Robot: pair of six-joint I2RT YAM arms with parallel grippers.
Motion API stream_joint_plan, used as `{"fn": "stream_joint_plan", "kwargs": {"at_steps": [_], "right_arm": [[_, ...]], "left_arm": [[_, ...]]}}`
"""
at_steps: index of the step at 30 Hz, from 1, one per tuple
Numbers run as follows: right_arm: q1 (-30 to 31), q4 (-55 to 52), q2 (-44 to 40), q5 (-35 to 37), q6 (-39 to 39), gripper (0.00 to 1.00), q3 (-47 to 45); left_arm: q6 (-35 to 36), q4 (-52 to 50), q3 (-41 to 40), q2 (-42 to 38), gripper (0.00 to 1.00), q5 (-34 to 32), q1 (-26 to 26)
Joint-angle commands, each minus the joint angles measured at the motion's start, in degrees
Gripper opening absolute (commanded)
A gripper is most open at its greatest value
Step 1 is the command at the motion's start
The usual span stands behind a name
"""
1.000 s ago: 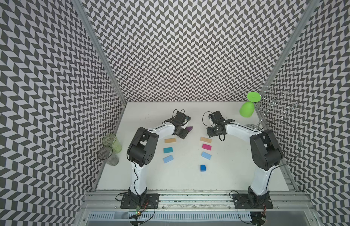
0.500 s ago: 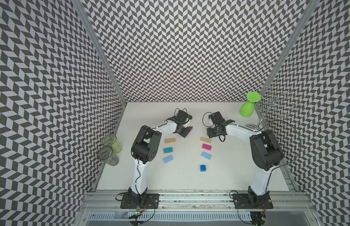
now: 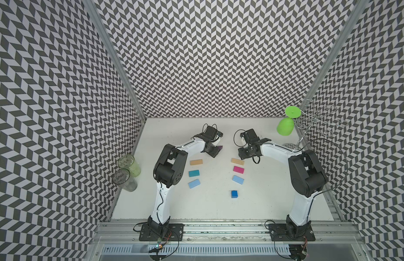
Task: Assemble a heart with building blocks
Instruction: Assemble the building block at the center of the board.
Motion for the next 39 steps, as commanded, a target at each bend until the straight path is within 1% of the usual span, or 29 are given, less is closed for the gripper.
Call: {"fn": "stream_joint_plan", "kwargs": {"at_steps": [1, 8, 35, 39], "right_arm": [[0.0, 1.8, -0.4, -0.8, -0.3, 0.33, 0.5], [0.0, 1.8, -0.3, -1.0, -0.2, 0.33, 0.5], [0.0, 2.1, 0.0, -1.1, 0.0, 0.33, 0.5], [0.0, 2.2, 0.1, -1.2, 0.0, 0.33, 0.4]], "left_arm": [[0.6, -2.1, 1.0, 1.7, 0.55, -0.7, 0.1], [0.4, -1.9, 0.6, 1.4, 0.57, -1.1, 0.6], [-0.3, -1.0, 0.7, 1.5, 0.57, -0.2, 1.3], [-0.6, -1.0, 0.9, 1.9, 0.59, 0.0, 1.1]]}}
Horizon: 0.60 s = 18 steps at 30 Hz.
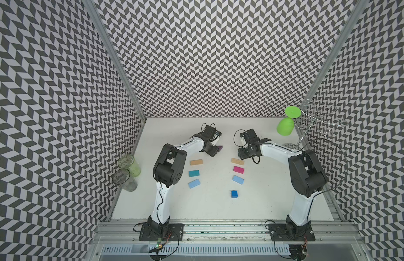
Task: Assemble a heart with building blocks
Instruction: Assemble the building block at the center of the board.
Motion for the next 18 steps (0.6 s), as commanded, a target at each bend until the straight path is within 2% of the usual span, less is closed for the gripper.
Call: {"fn": "stream_joint_plan", "kwargs": {"at_steps": [1, 7, 12, 18], "right_arm": [[0.0, 2.2, 0.1, -0.2, -0.1, 0.33, 0.4], [0.0, 2.2, 0.4, -0.3, -0.1, 0.33, 0.6], [0.0, 2.0, 0.7, -0.4, -0.1, 0.33, 0.9], [0.0, 2.1, 0.7, -0.4, -0.1, 0.34, 1.0]], "left_arm": [[-0.5, -0.8, 0.7, 1.8, 0.59, 0.1, -0.1], [-0.7, -0.8, 0.8, 2.2, 0.64, -0.1, -0.2], [-0.9, -0.7, 0.6, 2.2, 0.99, 0.1, -0.2], [-1.3, 0.9, 0.0, 1.0, 0.99, -0.7, -0.2]]}}
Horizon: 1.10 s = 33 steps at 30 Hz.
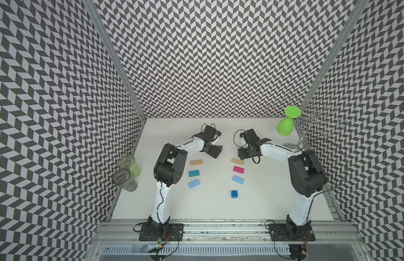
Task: Assemble a heart with building blocks
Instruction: Assemble the building block at the center of the board.
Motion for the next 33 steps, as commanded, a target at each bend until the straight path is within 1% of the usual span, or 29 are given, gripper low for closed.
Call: {"fn": "stream_joint_plan", "kwargs": {"at_steps": [1, 4, 7, 10, 12, 15, 17, 20, 22, 26, 33], "right_arm": [[0.0, 2.1, 0.6, -0.4, 0.0, 0.34, 1.0], [0.0, 2.1, 0.5, -0.5, -0.1, 0.34, 1.1], [0.1, 2.4, 0.2, -0.9, -1.0, 0.34, 1.2], [0.4, 3.6, -0.3, -1.6, -3.6, 0.35, 1.1], [1.0, 4.7, -0.6, -3.0, -7.2, 0.35, 1.0], [1.7, 5.7, -0.1, -5.4, -12.6, 0.31, 1.9], [2.2, 5.3, 1.2, -7.1, -17.1, 0.24, 3.6], [3.3, 2.9, 4.6, -5.7, -21.5, 0.21, 8.2], [4.0, 1.0, 7.4, -4.0, -23.2, 0.20, 11.6], [5.3, -2.7, 12.6, -3.4, -25.8, 0.21, 16.9], [6.7, -4.4, 15.9, -1.0, -26.8, 0.21, 19.4]], "left_arm": [[-0.1, 0.4, -0.2, -0.2, 0.99, -0.7, -0.2], [0.1, 0.3, 0.4, -2.5, 0.99, -0.3, -0.1], [0.4, -0.4, 1.1, -5.8, 0.99, 1.8, 0.4], [0.3, -0.9, 0.5, -10.3, 0.99, 4.7, 1.2], [-0.2, -0.6, -1.1, -13.6, 0.99, 6.8, 1.9], [-1.0, 0.5, -5.2, -18.3, 0.99, 9.2, 2.8], [-2.4, 3.0, -10.0, -21.8, 0.99, 9.8, 3.8], [-4.6, 7.1, -17.9, -26.6, 0.99, 10.9, 5.6], [-5.3, 8.5, -22.1, -29.1, 0.99, 10.3, 6.2], [-5.9, 10.9, -28.7, -33.3, 0.99, 8.0, 6.7], [-5.8, 12.3, -33.3, -36.8, 0.99, 8.2, 7.7]]}}
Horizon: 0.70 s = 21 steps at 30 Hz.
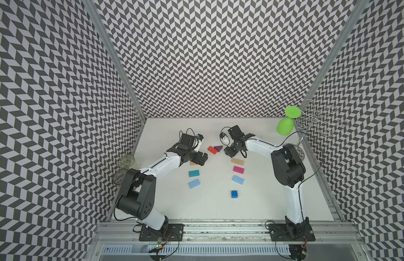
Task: Assemble a heart with building blocks
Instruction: Assemble the building block at the center of the board.
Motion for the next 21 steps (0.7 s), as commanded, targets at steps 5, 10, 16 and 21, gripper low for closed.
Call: {"fn": "stream_joint_plan", "kwargs": {"at_steps": [5, 10, 16, 21], "right_arm": [[1.0, -3.0, 2.8, 1.0, -1.7, 0.21, 2.4], [1.2, -3.2, 3.1, -0.3, -1.0, 0.21, 2.8], [1.2, -3.7, 4.0, -1.6, -0.7, 0.21, 4.2], [1.2, -4.5, 5.1, -3.0, -1.2, 0.21, 5.6]], "left_arm": [[-0.2, 3.3, -1.0, -2.7, 0.99, 0.0, 0.7], [-0.7, 3.5, -1.0, -2.4, 0.99, 0.3, 0.7], [-0.9, 3.2, -0.7, -2.1, 0.99, 0.4, 0.7], [-0.9, 2.9, -0.4, -1.7, 0.99, 0.4, 0.7]]}}
